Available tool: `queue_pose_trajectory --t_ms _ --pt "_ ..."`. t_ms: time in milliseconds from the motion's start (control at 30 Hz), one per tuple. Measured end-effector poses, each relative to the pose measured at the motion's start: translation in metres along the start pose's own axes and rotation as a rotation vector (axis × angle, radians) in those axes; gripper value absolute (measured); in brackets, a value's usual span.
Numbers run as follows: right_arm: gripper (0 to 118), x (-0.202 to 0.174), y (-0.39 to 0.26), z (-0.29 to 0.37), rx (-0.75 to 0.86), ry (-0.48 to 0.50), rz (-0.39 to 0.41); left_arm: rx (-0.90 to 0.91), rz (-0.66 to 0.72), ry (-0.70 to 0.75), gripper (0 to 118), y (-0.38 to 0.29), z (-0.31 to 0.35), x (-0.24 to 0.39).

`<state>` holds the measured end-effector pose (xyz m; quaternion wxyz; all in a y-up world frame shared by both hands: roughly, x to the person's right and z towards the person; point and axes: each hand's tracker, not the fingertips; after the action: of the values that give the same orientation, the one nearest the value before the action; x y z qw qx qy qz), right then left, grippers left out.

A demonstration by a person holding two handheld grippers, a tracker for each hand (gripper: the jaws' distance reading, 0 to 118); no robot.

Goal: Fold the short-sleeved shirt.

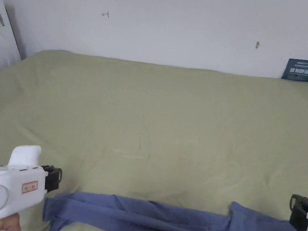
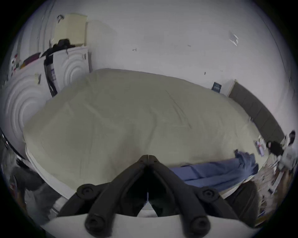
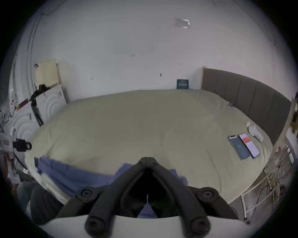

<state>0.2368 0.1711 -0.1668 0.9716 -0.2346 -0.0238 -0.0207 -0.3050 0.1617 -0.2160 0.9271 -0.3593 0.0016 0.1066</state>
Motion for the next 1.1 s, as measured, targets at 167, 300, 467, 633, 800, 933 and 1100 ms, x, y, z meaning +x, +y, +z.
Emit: queue_pose_trajectory --t_ms 167,300,467,633,800,933,1100 --pt "0 -0.016 0.004 0.008 0.06 -0.035 0.033 0.023 0.085 -0.033 0 0.011 0.011 -0.032" --pt "0 -0.023 0.0 0.008 0.104 -0.06 0.076 -0.071 0.205 -0.145 0 0.02 0.009 -0.068" --pt "0 -0.04 -0.003 0.02 0.115 -0.054 0.098 -0.32 0.38 -0.41 0 0.019 -0.031 -0.111" --pt "0 -0.048 -0.003 0.023 0.114 -0.064 0.112 -0.447 0.348 -0.456 0 0.01 -0.06 -0.131" --pt "0 -0.053 0.002 0.02 0.121 -0.077 0.107 -0.436 0.365 -0.558 3 0.007 -0.065 -0.129" --pt "0 -0.057 0.008 0.023 0.124 -0.08 0.104 -0.47 0.42 -0.588 118 0.001 -0.077 -0.125" --pt "0 -0.051 0.002 0.019 0.102 -0.063 0.096 -0.533 0.486 -0.644 118 -0.015 -0.119 -0.121"
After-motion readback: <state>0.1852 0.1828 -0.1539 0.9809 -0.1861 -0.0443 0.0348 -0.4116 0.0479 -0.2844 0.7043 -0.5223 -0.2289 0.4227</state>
